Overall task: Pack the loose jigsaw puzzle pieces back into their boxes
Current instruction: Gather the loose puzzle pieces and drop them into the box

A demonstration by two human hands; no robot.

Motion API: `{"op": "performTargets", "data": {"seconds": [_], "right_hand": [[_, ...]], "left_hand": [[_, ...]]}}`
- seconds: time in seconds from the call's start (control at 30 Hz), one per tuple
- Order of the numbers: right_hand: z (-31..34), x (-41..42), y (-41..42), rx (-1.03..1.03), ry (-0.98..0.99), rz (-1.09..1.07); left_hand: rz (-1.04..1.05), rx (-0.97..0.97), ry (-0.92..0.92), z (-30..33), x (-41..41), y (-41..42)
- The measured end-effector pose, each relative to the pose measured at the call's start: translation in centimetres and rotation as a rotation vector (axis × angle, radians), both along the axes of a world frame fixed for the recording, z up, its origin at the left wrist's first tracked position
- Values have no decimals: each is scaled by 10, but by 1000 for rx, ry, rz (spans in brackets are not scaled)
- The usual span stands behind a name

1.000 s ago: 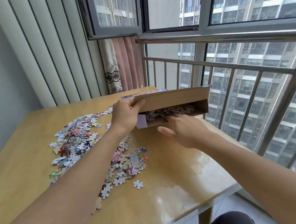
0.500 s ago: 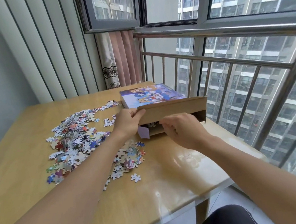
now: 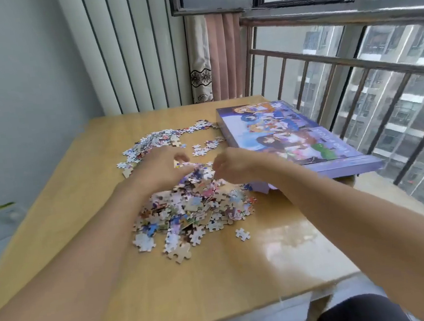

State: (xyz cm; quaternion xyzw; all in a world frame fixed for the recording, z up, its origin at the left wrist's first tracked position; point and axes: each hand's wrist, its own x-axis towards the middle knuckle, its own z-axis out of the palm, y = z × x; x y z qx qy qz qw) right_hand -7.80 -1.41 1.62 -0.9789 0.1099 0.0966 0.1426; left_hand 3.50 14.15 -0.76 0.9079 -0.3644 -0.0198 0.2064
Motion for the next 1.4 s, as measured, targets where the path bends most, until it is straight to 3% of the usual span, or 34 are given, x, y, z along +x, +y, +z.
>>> {"op": "performTargets", "data": {"seconds": [0.17, 0.27, 0.37, 0.5, 0.57, 0.73, 0.83, 1.1, 1.4], "right_hand": [[-39, -13, 30, -73, 85, -74], [-58, -20, 43, 57, -35, -357], [-64, -17, 50, 172, -195, -456], [-51, -10, 61, 412, -287, -375], [-46, -3, 58, 400, -320, -359], [-26, 14, 32, 466, -156, -412], [-20, 32, 36, 478, -28, -394], [-25, 63, 50, 633, 80, -443], [-28, 60, 48, 678, -14, -415]], "left_hand": [[81, 212, 53, -38, -21, 44], [109, 298, 97, -57, -38, 57], [107, 240, 69, -65, -40, 64], [61, 33, -7, -71, -35, 61], [62, -101, -5, -74, -33, 61], [76, -308, 96, -74, -27, 63], [78, -311, 127, -75, -24, 61], [29, -292, 134, -78, -20, 60], [-28, -338, 123, -71, -23, 49]]}}
